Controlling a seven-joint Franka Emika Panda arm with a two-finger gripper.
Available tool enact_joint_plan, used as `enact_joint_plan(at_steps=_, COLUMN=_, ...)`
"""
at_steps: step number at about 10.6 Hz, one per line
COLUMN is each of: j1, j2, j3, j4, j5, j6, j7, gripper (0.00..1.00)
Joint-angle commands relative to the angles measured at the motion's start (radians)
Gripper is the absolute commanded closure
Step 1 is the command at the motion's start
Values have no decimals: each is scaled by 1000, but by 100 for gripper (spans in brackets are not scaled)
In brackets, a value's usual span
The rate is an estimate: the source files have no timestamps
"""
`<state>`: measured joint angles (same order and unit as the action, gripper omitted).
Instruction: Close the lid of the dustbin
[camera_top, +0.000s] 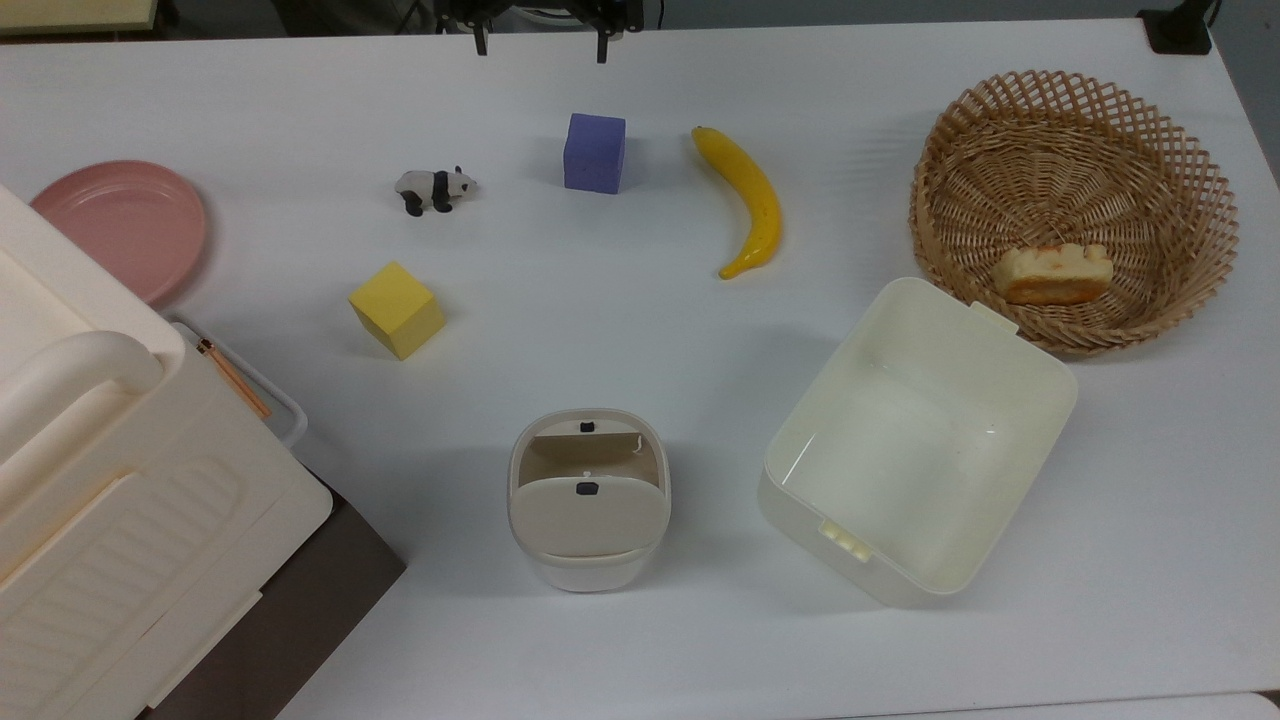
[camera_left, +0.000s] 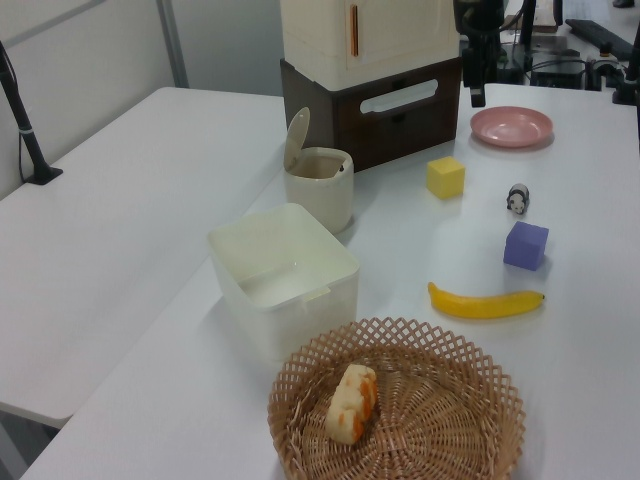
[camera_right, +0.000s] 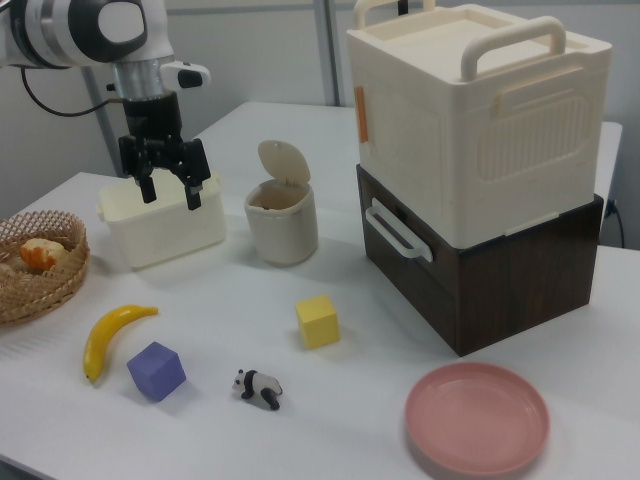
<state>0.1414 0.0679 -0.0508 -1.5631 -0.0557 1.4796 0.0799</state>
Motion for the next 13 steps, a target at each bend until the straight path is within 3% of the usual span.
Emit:
enact_joint_plan(at_steps=1, j1=26, j2=-19, j3=-8, j4=-25, j5=11, j6=-18, j7=-20, gripper=0)
enact_joint_plan(at_steps=6, j1=24, j2=0, j3=-8, j4=-25, j5=11, j6=8, j7=-6, gripper=0)
enact_joint_plan(at_steps=7, j1=18, j2=3, j3=-8, j4=-25, j5=13, j6=60, j7=-3, gripper=4)
enact_joint_plan(at_steps=11, j1=12, j2=75, j3=-17, j4=29, j5=27, j6=293, j7=81, gripper=38)
enact_joint_plan(at_steps=13, j1=14, j2=78, j3=-17, j4=29, j5=22, j6=512, j7=131, gripper=58)
